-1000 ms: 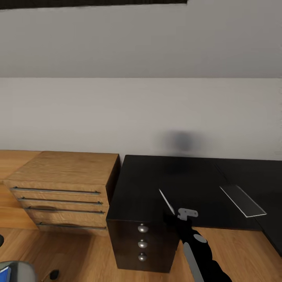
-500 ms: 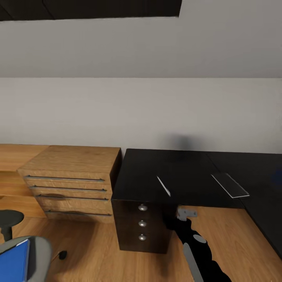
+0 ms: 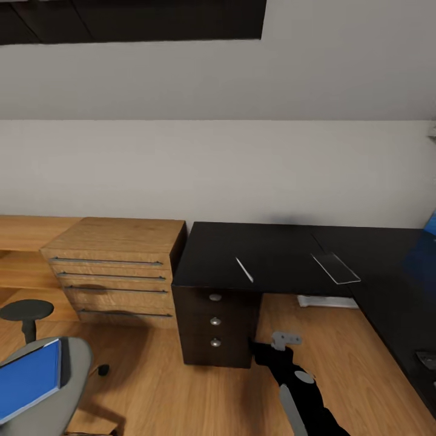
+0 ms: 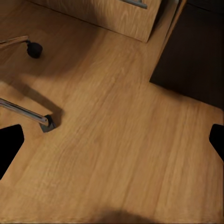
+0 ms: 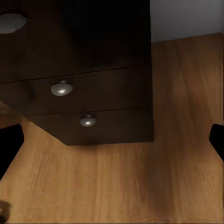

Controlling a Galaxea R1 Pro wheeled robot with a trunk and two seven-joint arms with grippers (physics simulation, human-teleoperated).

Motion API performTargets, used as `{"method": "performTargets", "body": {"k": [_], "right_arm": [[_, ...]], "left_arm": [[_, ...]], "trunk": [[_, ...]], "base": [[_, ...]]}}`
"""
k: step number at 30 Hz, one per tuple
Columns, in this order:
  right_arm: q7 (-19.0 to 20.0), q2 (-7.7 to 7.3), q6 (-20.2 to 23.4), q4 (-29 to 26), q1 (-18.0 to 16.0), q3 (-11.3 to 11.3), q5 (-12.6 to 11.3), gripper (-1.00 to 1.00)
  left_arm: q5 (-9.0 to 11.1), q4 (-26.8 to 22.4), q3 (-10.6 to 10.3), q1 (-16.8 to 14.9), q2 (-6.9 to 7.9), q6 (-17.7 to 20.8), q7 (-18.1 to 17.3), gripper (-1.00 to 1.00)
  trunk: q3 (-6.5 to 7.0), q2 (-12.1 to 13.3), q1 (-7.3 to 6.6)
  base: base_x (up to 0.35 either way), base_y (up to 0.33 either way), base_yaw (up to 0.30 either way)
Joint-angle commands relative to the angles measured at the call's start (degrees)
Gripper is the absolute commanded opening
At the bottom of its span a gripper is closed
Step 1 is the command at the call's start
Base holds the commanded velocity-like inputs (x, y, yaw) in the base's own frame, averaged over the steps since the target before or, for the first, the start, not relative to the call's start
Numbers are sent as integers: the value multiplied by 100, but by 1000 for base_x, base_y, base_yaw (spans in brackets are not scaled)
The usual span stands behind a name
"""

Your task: In the bedroom, organize the workspace by keeping the computer under the desk, ensuring the monitor is on the desk, placing the keyboard on the desk next to the monitor, placing the mouse on the desk next to the keyboard, moving the folder from the swivel chair onto the desk next to the mouse, stacking the notebook on top of the folder with the pen on top of the notebook, and positioning the swivel chair next to the desk.

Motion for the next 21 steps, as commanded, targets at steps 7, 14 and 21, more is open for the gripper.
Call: {"method": "performTargets", "body": {"k": [7, 14, 21], "right_arm": [[-52, 17, -769, 880, -5, 415, -64, 100], [-23, 149, -1070, 1390, 20, 432, 41, 100], [-37, 56, -876, 1616, 24, 464, -30, 100]], "left_arm": [[57, 5, -48, -4, 4, -15, -7, 100], [64, -125, -28, -4, -124, 116, 63, 100], [44, -15, -114, -4, -285, -13, 24, 100]], "trunk": [[-5, -3, -3], [-5, -3, -3], [-5, -3, -3]], "base": [[-91, -53, 0], [-7, -4, 0], [0, 0, 0]]}}
